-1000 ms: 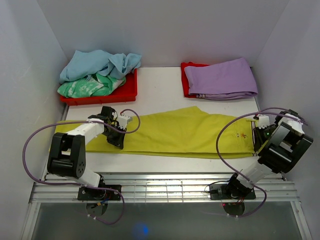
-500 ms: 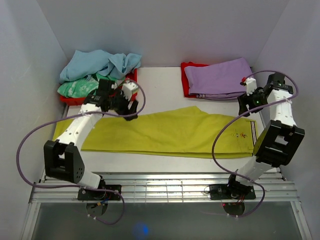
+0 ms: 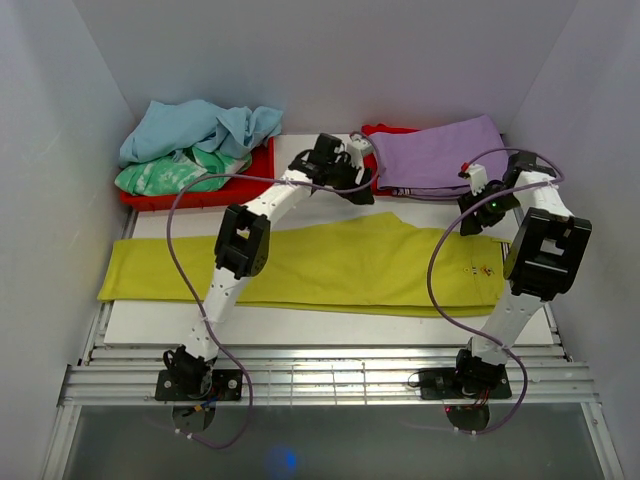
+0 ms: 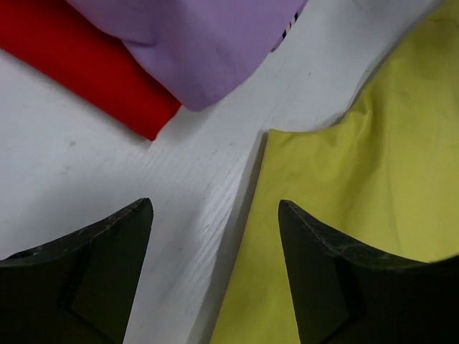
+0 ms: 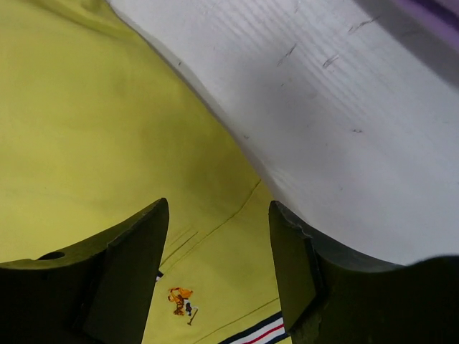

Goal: Fold and stack the trousers
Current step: Fold the trousers

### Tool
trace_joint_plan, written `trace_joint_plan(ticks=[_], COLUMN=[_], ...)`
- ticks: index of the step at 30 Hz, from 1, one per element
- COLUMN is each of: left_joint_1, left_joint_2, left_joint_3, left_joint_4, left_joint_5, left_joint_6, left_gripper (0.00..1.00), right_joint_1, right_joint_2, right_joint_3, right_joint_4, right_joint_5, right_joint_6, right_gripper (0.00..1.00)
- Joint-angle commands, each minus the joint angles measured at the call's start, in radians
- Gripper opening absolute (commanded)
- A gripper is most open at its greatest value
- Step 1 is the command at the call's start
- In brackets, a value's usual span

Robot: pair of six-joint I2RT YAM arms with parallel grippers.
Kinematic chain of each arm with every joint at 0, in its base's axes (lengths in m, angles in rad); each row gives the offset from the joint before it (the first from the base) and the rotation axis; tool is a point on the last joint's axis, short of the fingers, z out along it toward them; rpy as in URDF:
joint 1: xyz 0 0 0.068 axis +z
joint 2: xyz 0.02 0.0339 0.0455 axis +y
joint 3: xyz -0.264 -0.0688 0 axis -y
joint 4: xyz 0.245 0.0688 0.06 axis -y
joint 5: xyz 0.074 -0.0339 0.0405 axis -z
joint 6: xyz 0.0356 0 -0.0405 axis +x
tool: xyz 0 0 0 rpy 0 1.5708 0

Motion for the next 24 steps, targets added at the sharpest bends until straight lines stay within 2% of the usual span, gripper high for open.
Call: trace_joint_plan(ticks=[1,6,9,17,18,21,24], left_joint_1=[-0.040,-0.074,-0.086,-0.135,-0.138,-0.140,-0.141], left_joint_2=[0.006,0.067,0.076,0.081,0.079,0.079,0.089], left_joint_3=[-0.012,-0.032,-0.075,-0.166,-0.176,-0.178,-0.163], left_joint_4=[0.142,0.184,0.191,0.199,0.202,0.220,0.213], left_joint_5=[0.007,0.016,0.033,0.080,0.080,0.068,0.022], left_joint_6=[-0.120,-0.133,-0.147,-0.137,-0.139,-0.153,-0.153], left_gripper=[0.82,0.82,0.81,0.62,0.55,0.43,0.18], right_joint_1=[-0.004,0.011,0.020,0.023,0.025,0.026,0.029], right_joint_2=[-0.064,-0.092,-0.108,-0.170,-0.179,-0.222,-0.274], right_joint_3=[-0.049,-0.151,-0.219,-0.293,-0.295,-0.296,-0.316], right_joint_4=[0.056,0.078,0.093,0.096,0.090,0.044,-0.041], right_joint_5=[0.044,0.061,0.093,0.072,0.069,0.047,0.006], right_joint_6=[-0.041,-0.068,-0.088,-0.111,-0.113,-0.121,-0.150], right_gripper=[0.64,0.68,0.65,0.61,0.61,0.62,0.62])
